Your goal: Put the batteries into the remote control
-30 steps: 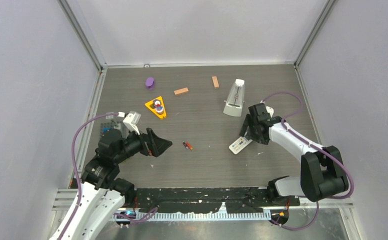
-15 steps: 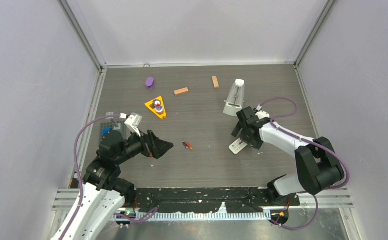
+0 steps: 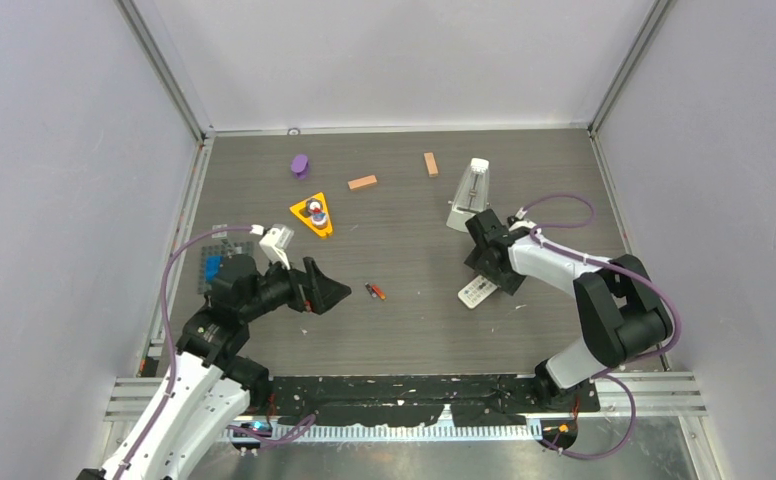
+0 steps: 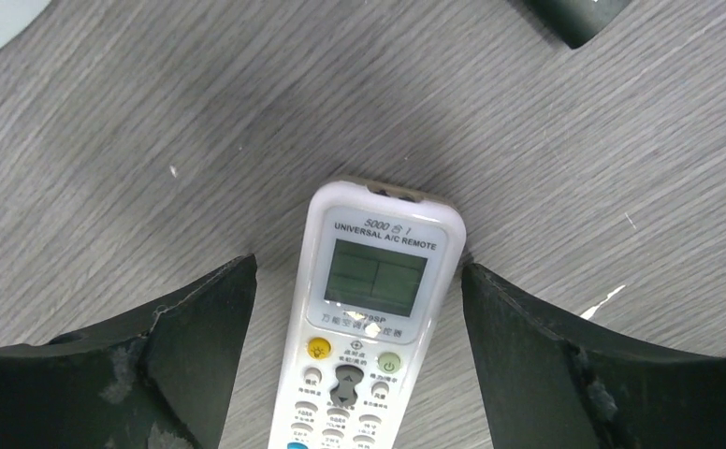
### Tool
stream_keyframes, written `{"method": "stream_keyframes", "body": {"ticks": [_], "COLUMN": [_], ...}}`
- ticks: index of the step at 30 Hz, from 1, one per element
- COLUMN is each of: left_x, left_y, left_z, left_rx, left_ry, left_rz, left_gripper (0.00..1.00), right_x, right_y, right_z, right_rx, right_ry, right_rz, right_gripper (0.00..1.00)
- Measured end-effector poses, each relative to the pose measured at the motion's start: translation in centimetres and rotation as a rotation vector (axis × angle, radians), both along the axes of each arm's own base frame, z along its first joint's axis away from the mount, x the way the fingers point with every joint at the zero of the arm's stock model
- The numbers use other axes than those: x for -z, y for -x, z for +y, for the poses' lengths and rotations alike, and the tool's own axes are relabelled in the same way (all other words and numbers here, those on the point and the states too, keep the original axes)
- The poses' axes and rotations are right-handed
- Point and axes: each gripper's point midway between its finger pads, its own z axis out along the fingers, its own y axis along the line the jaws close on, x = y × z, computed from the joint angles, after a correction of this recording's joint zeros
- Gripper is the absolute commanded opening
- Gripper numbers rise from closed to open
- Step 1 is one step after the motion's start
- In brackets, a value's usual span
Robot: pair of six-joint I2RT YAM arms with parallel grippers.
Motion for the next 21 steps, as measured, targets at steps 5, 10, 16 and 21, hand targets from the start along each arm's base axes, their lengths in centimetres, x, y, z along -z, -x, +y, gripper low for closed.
{"method": "stream_keyframes", "body": {"ticks": [5,10,16,21], "left_x": [1.1,1.4,2.1,3.2], "left_y": [-0.3,-0.6,-1.0,-0.7], "left_z": [-0.1,-0.3,-1.7,-3.5], "left_rx": [-0.002,-0.008,0.004,0.039], "left_ry": [-0.016,-0.029,-0.069,-0.107], "left_rz": [0.035,0.032,0.013,-0.013], "left_gripper": [0.99,0.98,0.98,0.99], "right_x": [0.1,-0.1,-1.9,-5.5], "right_y": [-0.4,-0.7,-0.3,-0.4], "right_z": [-0.3,0.5,6.0,12.7], "right_rx": [0.013,-0.015,-0.175,-0.290], "right_ry": [0.021,0.019,0.008,-0.089], "right_rz": [-0.007,-0.028,-0.077,-0.172], "right_gripper": [0.46,0.35,0.29,0.29]}}
